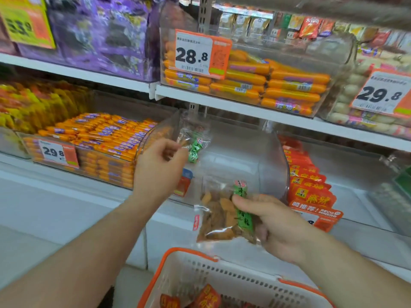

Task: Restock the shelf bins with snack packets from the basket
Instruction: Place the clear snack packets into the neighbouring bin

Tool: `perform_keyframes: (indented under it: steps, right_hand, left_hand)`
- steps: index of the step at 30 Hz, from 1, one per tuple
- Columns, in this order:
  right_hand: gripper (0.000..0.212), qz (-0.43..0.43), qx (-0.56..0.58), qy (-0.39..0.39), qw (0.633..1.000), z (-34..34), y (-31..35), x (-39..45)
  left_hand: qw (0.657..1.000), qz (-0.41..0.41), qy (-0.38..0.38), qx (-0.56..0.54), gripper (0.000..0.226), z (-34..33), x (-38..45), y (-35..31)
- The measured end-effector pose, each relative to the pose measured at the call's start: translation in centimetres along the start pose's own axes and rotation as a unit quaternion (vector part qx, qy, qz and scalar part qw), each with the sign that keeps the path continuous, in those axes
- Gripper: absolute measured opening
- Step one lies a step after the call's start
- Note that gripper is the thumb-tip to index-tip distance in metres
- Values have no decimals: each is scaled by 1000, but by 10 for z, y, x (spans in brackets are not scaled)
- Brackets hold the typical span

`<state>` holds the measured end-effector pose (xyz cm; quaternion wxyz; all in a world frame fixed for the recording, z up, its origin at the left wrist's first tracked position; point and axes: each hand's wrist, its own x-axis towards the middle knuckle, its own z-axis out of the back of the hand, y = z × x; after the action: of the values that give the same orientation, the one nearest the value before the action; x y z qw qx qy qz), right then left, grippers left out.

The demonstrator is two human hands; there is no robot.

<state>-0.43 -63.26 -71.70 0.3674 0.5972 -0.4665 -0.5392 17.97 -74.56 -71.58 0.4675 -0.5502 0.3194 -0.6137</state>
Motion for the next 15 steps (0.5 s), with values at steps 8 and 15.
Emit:
perform_keyframes:
  steps: [8, 15]
  right_hand:
    - [11, -37, 43, -80, 995, -19, 55, 79]
    - [30, -72, -74, -169, 980, -16, 62, 209]
  left_hand:
    - [983, -99, -75, 138, 30, 10, 59, 52]
    - [992, -66, -69, 79, 19, -2, 57, 64]
